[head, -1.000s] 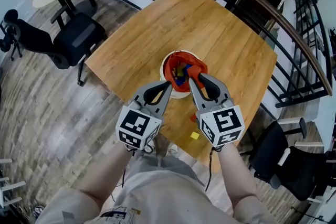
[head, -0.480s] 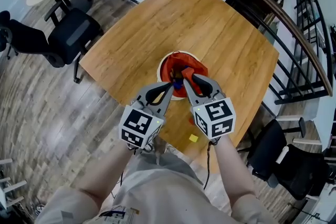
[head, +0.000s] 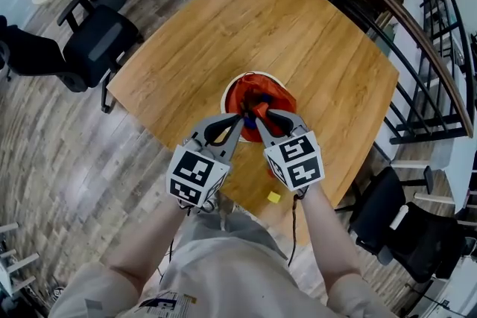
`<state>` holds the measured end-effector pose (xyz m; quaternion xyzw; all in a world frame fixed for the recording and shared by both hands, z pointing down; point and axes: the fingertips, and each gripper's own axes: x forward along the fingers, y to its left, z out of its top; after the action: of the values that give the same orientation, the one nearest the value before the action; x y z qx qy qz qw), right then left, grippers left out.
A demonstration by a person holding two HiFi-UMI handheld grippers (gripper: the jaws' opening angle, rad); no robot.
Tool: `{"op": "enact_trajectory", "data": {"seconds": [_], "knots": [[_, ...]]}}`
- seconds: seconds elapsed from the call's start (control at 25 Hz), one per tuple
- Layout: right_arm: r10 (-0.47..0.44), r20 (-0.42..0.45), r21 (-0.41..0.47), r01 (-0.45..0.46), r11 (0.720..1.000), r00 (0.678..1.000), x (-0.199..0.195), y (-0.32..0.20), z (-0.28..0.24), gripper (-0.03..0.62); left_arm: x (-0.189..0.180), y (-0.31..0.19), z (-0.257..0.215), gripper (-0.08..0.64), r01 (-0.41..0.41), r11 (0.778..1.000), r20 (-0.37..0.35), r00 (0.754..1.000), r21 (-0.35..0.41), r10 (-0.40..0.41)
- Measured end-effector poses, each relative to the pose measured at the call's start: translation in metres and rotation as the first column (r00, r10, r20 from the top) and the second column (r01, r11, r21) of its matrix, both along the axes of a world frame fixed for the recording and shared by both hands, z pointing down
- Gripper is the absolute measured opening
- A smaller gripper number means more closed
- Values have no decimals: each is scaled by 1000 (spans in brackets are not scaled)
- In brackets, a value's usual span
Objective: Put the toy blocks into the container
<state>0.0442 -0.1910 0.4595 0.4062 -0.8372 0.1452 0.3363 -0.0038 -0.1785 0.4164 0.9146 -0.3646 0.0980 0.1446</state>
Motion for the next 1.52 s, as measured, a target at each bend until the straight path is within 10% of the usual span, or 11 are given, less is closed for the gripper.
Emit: {"op": "enact_trajectory", "data": {"seconds": [0.56,1.52], "knots": [[-165,-240,-175,125,977,957,0,1,45,81,0,-10,16,12,13,999,3,1000,-33,-13],[-63,-140,-88,51,995,988,1,-1,29,106,-11,-2,8,12,45,999,27,999,-27,-44]]}}
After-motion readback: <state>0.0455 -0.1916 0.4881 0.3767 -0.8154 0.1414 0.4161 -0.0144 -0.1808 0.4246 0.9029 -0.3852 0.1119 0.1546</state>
